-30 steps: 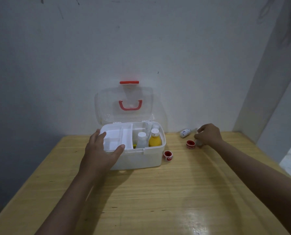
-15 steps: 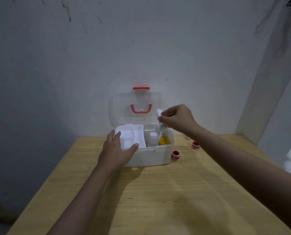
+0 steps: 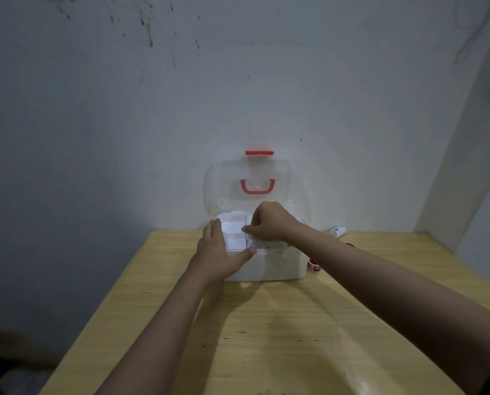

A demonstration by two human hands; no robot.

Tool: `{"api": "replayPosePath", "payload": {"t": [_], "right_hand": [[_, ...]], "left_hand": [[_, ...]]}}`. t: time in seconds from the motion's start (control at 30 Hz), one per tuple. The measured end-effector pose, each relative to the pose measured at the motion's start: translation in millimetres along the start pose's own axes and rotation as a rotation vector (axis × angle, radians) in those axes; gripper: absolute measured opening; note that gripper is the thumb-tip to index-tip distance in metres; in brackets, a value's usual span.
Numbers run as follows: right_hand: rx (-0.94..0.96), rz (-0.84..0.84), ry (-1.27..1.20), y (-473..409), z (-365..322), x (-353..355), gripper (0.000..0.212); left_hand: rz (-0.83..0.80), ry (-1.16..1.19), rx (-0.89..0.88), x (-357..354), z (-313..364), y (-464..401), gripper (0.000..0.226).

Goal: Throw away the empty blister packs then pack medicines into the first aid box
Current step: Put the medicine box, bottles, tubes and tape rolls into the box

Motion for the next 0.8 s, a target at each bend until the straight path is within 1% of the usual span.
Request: {"api": "replayPosePath", "payload": {"t": [0.1, 0.23, 0.33, 0.43, 0.53, 0.6, 0.7, 0.8], "right_hand": [[0.009, -0.004, -0.019, -0.6, 4.4, 6.6, 0.031], [0.01, 0.111, -0.109, 0.5, 26.0, 45.8, 0.028], [-0.025, 0.215, -0.148, -2.4, 66.6, 79.9, 0.025], [-0.128, 0.285, -0.203, -6.7, 122.0, 99.2, 0.021], [-0.217, 0.271, -0.182, -11.0, 170.9, 93.4, 0.018], [-0.255, 0.231, -0.117, -17.0, 198.1, 80.1, 0.022], [-0.286, 0.184, -0.031, -28.2, 227.6, 61.1, 0.027], [-0.334, 0.174, -0.021, -39.9, 247.4, 51.7, 0.033]], "left_hand": [[0.007, 0.001, 0.005, 0.2, 1.0, -0.1, 0.111], [0.024, 0.014, 0.005, 1.6, 0.1, 0.3, 0.111], [0.032, 0.022, 0.004, 0.8, -1.6, 0.2, 0.111], [0.038, 0.019, 0.003, -0.8, -4.4, -1.7, 0.112], [0.05, 0.036, 0.006, -0.6, -8.1, -3.2, 0.114], [0.053, 0.041, 0.012, -1.3, -10.3, -4.1, 0.114], [0.055, 0.04, 0.024, -2.8, -11.4, -4.5, 0.114], [0.057, 0.031, 0.034, -3.8, -10.2, -4.6, 0.112]]}}
Point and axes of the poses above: each hand's wrist, its own y-axis away from the middle knuckle, its own x-axis out of the back of the hand, z = x × y, the point moved 8 cm from there along -y, towards the middle knuckle, and after that the axes turned 10 degrees about -x, right-handed, at the moved point
